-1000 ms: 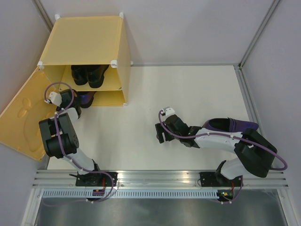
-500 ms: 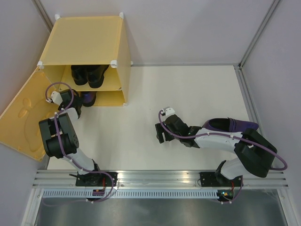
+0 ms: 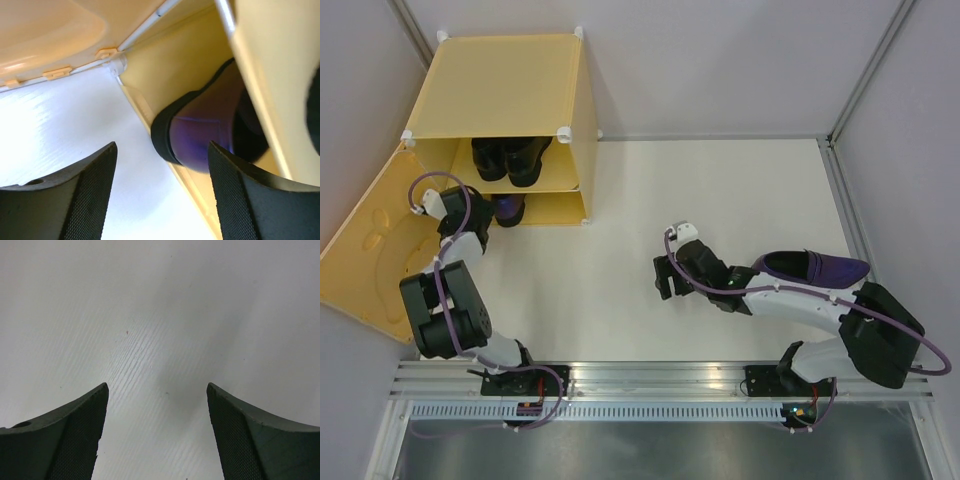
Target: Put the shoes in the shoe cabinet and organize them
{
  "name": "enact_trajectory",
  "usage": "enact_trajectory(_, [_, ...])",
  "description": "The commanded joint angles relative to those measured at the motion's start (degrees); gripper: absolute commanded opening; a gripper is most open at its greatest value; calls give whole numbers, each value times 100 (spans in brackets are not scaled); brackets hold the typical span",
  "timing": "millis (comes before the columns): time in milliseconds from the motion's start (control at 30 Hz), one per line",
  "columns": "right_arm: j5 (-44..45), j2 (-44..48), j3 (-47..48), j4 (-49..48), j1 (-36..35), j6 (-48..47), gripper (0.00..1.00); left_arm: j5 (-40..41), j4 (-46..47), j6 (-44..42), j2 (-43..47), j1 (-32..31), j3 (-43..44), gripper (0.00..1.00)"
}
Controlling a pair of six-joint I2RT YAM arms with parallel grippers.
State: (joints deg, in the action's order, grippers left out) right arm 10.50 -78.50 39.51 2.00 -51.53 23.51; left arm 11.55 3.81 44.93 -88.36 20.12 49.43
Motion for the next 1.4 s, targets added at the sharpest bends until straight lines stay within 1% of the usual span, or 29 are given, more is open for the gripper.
enact_trajectory(0, [574, 554, 452, 440, 29, -5, 84, -100, -607, -300, 547, 1, 102, 77])
enact_trajectory(100, [838, 870, 602, 1011, 90, 136, 84, -232, -1390, -484, 819, 9, 233, 79])
enact_trajectory(133, [1040, 915, 707, 1344, 160, 232, 84, -302, -1566, -546, 881, 10, 347, 80])
enact_trajectory(167, [1137, 968, 760, 1538, 213, 303, 87, -372, -1951, -703, 942, 1, 409, 81])
enact_trajectory(233, [1357, 1099, 909, 2047, 353, 434, 91, -513, -2313, -871, 1179, 9, 575, 82])
enact_trajectory(267, [1515, 1161, 945, 2180, 511, 470, 97, -496, -2506, -967, 1285, 1, 594, 82])
enact_trajectory(300, [1560, 1214, 971, 2312, 608, 514, 98, -479, -2700, -1055, 1408, 1, 594, 82])
enact_trajectory(333, [1586, 1319, 1015, 2531, 826, 575, 98, -461, -2806, -1161, 1696, 1, 577, 83])
enact_trajectory(433, [1700, 1416, 1103, 2927, 1223, 646, 98, -347, -3184, -1556, 2145, 10, 568, 85])
enact_trajectory(467, [1762, 1434, 1103, 3007, 1537, 681, 98, -312, -3272, -1653, 2252, 1, 559, 85])
enact_trajectory(500, [1780, 1443, 1103, 3069, 1706, 708, 98, -294, -3325, -1654, 2366, 9, 437, 86])
enact_trajectory(533, [1736, 1460, 1077, 3148, 2090, 725, 98, -337, -3326, -1671, 2584, 1, 349, 86])
enact_trajectory(600, [1422, 1530, 955, 3114, 2523, 743, 98, -425, -3335, -1741, 2735, 9, 139, 86])
enact_trajectory(633, [1306, 1539, 901, 3035, 2934, 743, 97, -417, -3352, -1864, 2806, 10, 76, 87])
enact_trajectory(700, [991, 1522, 848, 3017, 3340, 787, 95, -347, -3387, -1917, 2920, 1, 6, 87])
enact_trajectory(733, [971, 1504, 796, 2999, 3673, 804, 95, -373, -3405, -1935, 2947, 9, 14, 88])
enact_trajectory(800, [910, 1434, 673, 2894, 3939, 857, 93, -356, -3405, -1935, 3017, -8, 5, 88])
enact_trajectory(833, [771, 1399, 629, 2746, 4070, 857, 92, -364, -3405, -1926, 3017, -8, 5, 89])
enact_trajectory(867, [647, 1347, 594, 2666, 4315, 857, 88, -416, -3396, -1918, 3017, -8, 5, 89])
enact_trajectory(933, [262, 1118, 532, 2499, 4667, 910, 86, -566, -3396, -1891, 3009, -8, -3, 89])
enact_trajectory(1033, [67, 829, 453, 2253, 4914, 1024, 82, -531, -3405, -1900, 3009, 1, 14, 89])
enact_trajectory(1133, [-13, 469, 461, 2033, 4968, 1147, 81, -435, -3396, -1909, 3070, -8, 14, 89])
enact_trajectory(1200, [-75, 275, 540, 1989, 4986, 1174, 78, -365, -3422, -1917, 3105, 1, -3, 89])
enact_trajectory(1333, [-215, -16, 488, 1769, 5003, 1235, 63, -233, -3440, -1944, 3158, 1, 5, 89])
enact_trajectory(1367, [-267, -103, 462, 1734, 5003, 1227, 55, -206, -3440, -1944, 3158, -8, 14, 89])
